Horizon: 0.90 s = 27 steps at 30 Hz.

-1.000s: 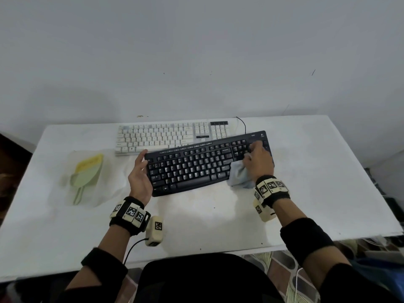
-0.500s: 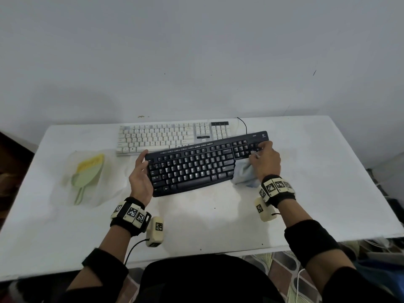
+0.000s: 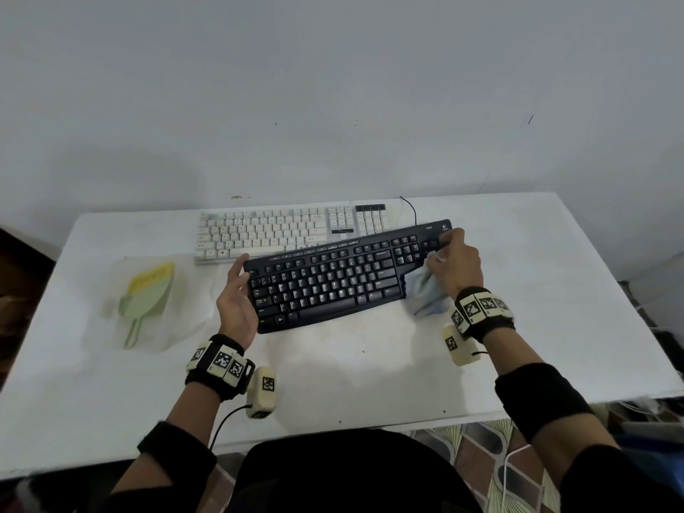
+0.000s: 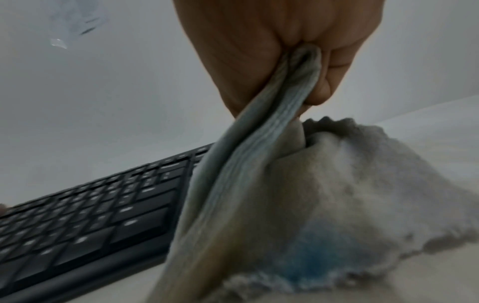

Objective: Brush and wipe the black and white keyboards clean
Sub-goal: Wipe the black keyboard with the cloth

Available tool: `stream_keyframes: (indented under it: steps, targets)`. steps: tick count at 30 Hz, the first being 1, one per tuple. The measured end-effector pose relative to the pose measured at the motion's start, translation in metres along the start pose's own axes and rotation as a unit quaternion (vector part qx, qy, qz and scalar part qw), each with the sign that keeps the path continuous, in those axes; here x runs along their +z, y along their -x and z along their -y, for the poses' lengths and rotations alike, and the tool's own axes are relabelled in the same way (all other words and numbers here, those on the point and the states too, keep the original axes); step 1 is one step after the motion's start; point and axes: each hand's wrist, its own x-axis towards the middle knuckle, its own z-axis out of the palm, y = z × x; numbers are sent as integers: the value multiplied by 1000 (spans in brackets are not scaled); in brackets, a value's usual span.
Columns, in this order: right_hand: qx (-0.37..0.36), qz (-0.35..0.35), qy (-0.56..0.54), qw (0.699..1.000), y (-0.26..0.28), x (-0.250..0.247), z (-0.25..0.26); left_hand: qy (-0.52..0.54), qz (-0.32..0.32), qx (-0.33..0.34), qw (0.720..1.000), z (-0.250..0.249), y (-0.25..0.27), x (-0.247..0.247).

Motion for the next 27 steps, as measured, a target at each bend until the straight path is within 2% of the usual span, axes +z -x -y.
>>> stream_keyframes:
  steps: [2, 6, 13, 19, 24, 27]
  targets:
    - [19, -19, 9, 1000, -3, -4, -3, 4, 1, -3, 1000, -1, 1, 0]
    - [103, -59, -14, 993, -9, -21, -16, 8, 2, 3, 1000, -1, 1, 1]
    - [67, -46, -53, 995, 2, -9, -12, 14, 0, 4, 1000, 1, -1, 0]
    - [114, -68, -35, 990, -3, -19, -20, 23, 1, -7, 1000, 1, -1, 2]
    - [44, -34, -39, 998, 1, -3, -8, 26, 2, -8, 1000, 1, -2, 2]
    - [77, -54, -13, 995, -2, -1, -1, 23, 3, -13, 1000, 0, -1, 1]
